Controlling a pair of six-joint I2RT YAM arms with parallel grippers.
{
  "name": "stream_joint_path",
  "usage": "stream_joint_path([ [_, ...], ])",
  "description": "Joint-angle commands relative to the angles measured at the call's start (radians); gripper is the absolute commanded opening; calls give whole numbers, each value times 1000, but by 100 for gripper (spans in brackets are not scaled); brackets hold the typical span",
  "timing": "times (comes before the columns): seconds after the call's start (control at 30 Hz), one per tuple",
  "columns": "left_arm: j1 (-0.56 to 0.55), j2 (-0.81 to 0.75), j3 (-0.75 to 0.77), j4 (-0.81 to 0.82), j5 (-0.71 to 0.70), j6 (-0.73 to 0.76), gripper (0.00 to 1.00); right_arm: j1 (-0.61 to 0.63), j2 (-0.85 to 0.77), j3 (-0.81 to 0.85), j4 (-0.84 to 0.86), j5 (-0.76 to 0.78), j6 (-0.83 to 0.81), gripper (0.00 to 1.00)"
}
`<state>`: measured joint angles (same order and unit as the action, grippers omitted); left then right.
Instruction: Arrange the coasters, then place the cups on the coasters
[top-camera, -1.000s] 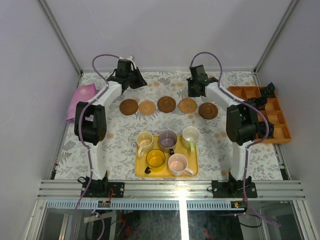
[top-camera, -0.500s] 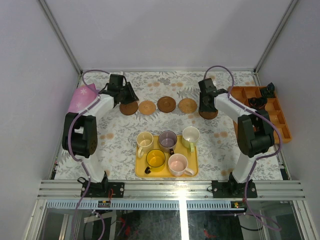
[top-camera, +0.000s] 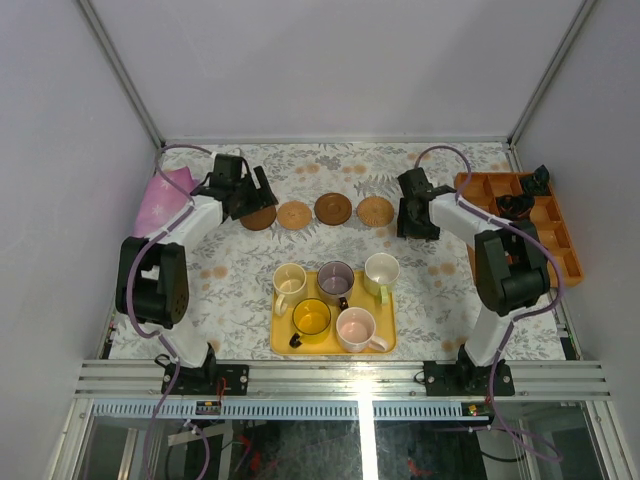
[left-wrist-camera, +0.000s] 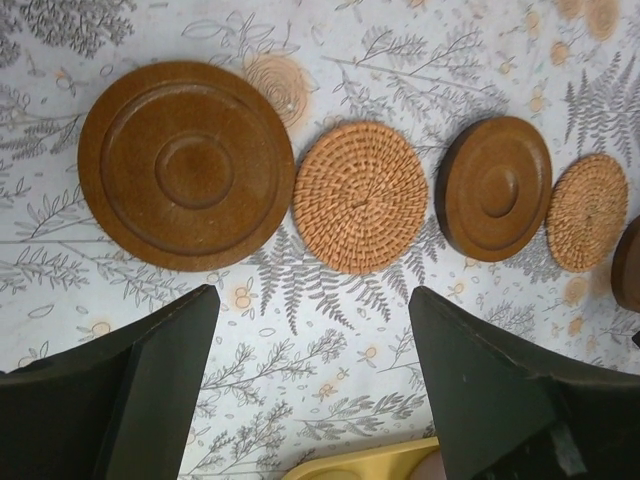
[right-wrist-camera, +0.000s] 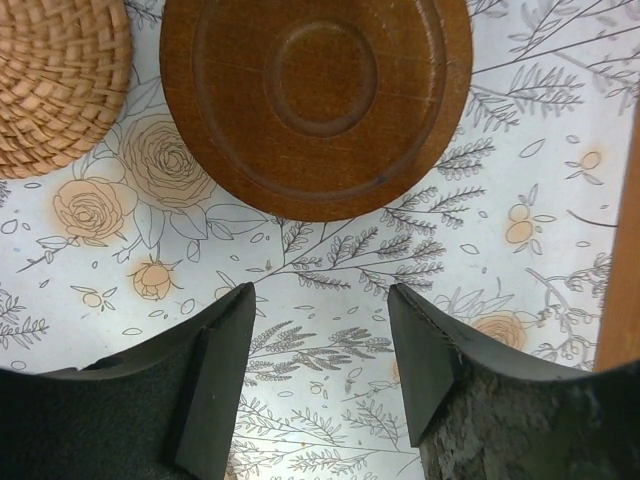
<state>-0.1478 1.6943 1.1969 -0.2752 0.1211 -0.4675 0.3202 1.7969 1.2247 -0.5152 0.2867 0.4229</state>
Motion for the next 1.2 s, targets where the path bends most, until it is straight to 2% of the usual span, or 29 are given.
stream_joint_path([
  [0.0, 16, -4, -14, -6, -32, -4, 77, -12, 41, 11, -9, -40, 49, 63],
  [0.47, 36, 13, -23, -9, -37, -5, 78, -74, 157, 53, -10, -100, 83, 60],
  [1.17, 53, 7, -46, -18, -55, 2, 78, -96, 252, 142, 15, -86, 60, 59],
])
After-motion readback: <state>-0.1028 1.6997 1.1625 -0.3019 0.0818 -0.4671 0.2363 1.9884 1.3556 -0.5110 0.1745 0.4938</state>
